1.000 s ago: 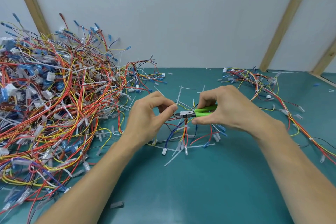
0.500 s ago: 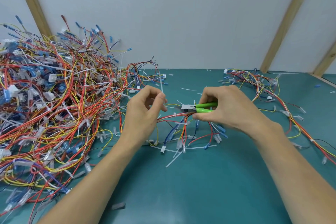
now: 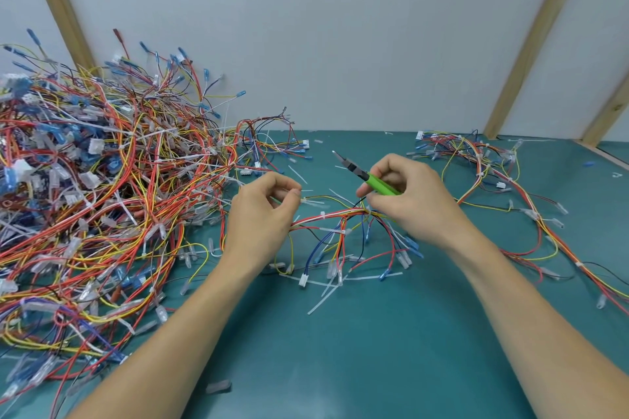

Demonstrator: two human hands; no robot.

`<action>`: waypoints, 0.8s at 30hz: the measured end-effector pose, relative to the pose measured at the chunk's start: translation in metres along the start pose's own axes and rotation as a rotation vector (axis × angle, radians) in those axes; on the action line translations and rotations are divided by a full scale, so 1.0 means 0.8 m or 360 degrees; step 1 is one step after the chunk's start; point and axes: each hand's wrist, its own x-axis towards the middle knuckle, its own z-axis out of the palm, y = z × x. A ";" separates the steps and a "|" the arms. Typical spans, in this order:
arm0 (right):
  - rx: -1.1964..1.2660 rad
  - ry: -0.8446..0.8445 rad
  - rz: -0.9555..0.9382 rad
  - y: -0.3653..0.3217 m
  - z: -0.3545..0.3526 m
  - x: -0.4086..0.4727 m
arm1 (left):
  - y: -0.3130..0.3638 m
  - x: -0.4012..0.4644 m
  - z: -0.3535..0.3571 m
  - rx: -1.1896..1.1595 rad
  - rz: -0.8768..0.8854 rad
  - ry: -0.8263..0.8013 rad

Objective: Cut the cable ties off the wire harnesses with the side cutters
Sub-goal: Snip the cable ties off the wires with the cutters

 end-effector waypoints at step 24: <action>0.0597 -0.0053 0.0573 -0.005 0.012 0.002 | 0.019 -0.019 0.006 0.0553 0.0758 -0.0025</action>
